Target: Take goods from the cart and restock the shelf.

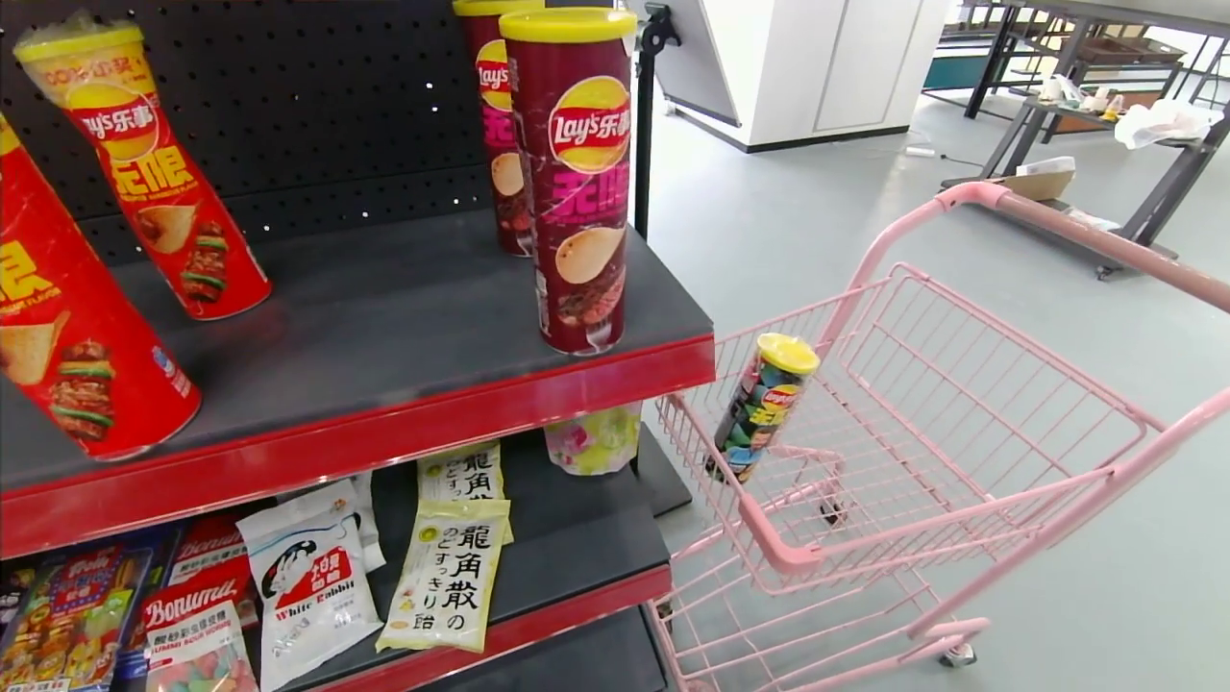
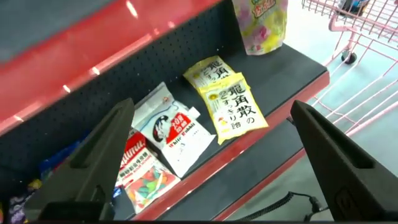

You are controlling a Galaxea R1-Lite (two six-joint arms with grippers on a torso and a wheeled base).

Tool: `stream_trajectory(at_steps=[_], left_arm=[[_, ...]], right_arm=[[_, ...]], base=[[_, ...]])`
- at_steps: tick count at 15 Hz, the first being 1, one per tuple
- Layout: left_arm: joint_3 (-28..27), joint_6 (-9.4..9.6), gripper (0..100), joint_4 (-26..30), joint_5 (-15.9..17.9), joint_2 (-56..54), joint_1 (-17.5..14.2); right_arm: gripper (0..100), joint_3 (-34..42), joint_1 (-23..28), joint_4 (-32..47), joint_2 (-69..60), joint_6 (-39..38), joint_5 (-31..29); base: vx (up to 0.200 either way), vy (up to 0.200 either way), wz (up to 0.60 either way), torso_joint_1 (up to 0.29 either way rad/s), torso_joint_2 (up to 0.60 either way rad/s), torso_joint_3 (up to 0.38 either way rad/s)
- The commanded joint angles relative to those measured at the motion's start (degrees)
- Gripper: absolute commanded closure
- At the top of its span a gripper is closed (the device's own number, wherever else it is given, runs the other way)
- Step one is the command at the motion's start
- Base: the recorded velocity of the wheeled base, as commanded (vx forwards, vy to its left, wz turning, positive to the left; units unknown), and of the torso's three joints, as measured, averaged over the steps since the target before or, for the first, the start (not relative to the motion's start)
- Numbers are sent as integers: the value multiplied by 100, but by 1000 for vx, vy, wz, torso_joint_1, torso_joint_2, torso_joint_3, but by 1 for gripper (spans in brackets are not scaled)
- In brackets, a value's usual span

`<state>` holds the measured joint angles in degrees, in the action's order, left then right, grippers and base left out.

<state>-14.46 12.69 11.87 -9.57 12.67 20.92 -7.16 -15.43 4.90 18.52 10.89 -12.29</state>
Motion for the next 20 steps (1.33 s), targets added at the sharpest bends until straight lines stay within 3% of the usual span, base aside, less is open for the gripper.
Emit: stream_trajectory(at_steps=[1, 5, 12, 17, 20], left_arm=[[-4, -3, 0, -1, -1, -36, 0], [66, -3, 0, -1, -1, -80, 0], [127, -3, 0, 96, -1, -282, 0], [180, -12, 0, 96, 17, -282, 0], [180, -162, 0, 96, -10, -282, 0]], right_arm=[[0, 39, -4, 2, -41, 1, -2], [0, 179, -4, 2, -182, 36, -2], [0, 144, -30, -42, -279, -192, 86], [0, -699, -4, -68, 741, -816, 508], [0, -1104, -4, -68, 1497, -1177, 719]], base=[[0, 0, 0, -154, 530, 373], [0, 0, 0, -117, 463, 339], [0, 0, 0, -12, 51, 41], [0, 0, 0, 0, 0, 0], [0, 0, 0, 0, 0, 0]])
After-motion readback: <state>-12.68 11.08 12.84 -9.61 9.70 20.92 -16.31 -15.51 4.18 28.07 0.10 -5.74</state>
